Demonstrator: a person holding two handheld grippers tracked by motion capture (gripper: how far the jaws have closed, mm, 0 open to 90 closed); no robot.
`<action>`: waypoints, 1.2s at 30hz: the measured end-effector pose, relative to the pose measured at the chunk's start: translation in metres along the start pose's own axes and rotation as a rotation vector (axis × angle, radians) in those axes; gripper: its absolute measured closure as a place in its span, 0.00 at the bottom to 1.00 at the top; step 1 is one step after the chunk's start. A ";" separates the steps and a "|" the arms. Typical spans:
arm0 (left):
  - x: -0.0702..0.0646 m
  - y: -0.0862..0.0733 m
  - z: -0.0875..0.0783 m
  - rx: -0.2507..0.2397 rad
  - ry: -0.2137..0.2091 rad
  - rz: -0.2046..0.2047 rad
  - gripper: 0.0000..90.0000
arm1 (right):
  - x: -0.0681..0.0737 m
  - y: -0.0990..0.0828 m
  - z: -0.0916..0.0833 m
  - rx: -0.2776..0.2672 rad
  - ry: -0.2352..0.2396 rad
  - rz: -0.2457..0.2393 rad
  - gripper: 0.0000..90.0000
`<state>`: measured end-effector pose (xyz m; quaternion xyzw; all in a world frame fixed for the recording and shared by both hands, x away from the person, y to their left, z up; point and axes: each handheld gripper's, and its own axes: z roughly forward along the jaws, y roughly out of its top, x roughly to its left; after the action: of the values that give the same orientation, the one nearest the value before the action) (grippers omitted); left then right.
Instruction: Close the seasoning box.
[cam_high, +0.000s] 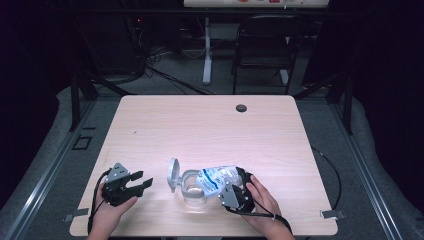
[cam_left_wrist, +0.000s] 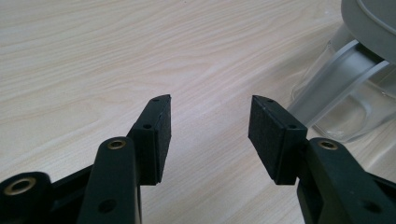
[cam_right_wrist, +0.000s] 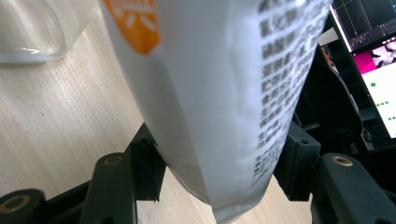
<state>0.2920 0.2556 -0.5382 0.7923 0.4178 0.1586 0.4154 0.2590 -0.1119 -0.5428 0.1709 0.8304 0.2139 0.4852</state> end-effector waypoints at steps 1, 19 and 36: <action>0.000 0.000 0.000 -0.001 0.000 0.002 0.55 | 0.000 0.000 0.001 -0.013 0.002 0.010 0.49; 0.000 0.000 0.001 0.003 0.003 0.000 0.55 | -0.001 0.000 0.010 -0.025 -0.028 -0.085 0.49; 0.000 0.000 0.001 -0.003 0.004 0.001 0.55 | -0.009 0.004 0.009 0.045 -0.088 -0.238 0.49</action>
<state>0.2926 0.2552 -0.5387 0.7916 0.4182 0.1609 0.4156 0.2713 -0.1113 -0.5384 0.0911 0.8275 0.1284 0.5390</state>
